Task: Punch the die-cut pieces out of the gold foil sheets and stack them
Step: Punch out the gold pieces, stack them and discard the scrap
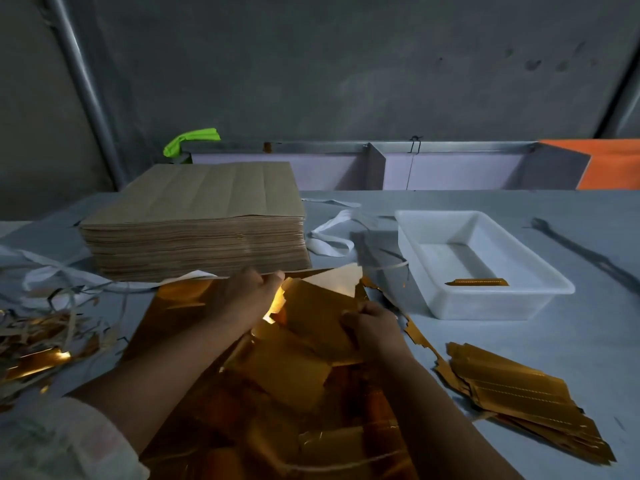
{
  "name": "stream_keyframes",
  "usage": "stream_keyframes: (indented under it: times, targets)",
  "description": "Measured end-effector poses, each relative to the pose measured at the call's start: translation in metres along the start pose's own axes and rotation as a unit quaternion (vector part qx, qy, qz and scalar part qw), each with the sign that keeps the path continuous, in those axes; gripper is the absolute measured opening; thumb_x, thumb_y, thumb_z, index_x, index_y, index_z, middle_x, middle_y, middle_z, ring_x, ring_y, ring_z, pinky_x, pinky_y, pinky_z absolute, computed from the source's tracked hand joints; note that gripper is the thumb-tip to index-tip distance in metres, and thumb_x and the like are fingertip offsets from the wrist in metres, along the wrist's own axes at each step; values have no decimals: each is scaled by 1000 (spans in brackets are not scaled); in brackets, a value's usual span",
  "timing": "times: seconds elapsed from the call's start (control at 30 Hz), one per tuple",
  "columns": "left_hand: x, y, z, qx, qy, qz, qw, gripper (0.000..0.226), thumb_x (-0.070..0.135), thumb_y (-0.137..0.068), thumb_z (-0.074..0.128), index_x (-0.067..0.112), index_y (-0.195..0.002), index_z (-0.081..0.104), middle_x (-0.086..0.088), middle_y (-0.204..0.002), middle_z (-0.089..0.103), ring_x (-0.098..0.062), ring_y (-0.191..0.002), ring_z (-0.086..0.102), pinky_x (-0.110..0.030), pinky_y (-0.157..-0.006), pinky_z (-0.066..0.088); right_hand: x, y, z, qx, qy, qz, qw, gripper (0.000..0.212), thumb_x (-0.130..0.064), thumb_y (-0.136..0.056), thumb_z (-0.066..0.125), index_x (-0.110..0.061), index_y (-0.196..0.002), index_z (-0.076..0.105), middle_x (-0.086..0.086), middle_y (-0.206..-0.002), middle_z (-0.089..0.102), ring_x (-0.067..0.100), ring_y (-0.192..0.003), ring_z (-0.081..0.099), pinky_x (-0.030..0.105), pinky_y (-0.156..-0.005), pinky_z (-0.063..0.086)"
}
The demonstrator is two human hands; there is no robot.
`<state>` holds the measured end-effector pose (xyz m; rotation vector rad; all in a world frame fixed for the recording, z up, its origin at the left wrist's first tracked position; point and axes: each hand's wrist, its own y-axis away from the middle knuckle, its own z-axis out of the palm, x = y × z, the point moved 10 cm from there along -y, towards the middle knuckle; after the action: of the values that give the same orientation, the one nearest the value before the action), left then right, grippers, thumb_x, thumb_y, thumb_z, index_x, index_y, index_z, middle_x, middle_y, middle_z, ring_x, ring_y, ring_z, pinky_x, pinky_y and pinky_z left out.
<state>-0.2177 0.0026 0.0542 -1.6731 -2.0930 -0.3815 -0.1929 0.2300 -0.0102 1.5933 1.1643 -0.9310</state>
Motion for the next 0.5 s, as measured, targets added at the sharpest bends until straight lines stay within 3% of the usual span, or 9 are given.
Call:
stream_keyframes:
  times: [0.13, 0.27, 0.4, 0.5]
  targets:
    - [-13, 12, 23, -97, 210, -82, 969, 38, 50, -98, 47, 16, -92, 60, -7, -91, 69, -20, -82, 66, -34, -74, 55, 4, 1, -11, 17, -45, 7, 999, 17, -23, -96, 60, -12, -84, 56, 14, -87, 62, 36, -88, 65, 57, -81, 58]
    - [-8, 17, 30, -119, 185, -56, 974, 29, 42, -101, 45, 17, -98, 59, -9, -100, 64, -21, -90, 62, -36, -81, 52, 12, 2, -15, 15, -72, 22, 997, 17, -26, -98, 59, -13, -88, 56, 11, -89, 61, 30, -83, 65, 36, -55, 55]
    - [-2, 20, 40, -122, 160, -31, 979, 33, 41, -104, 39, 15, -103, 58, -15, -111, 62, -30, -105, 61, -32, -76, 45, 19, 9, -15, 13, -67, 16, 998, 21, -27, -98, 59, -10, -85, 55, 11, -87, 59, 25, -77, 62, 30, -54, 51]
    - [6, 20, 45, -115, 140, -6, 983, 29, 39, -104, 38, 17, -106, 57, -10, -104, 60, -20, -92, 58, -29, -73, 44, 20, 13, -9, -2, -54, 7, 998, 23, -31, -99, 57, -11, -86, 57, 11, -89, 63, 31, -84, 66, 41, -68, 56]
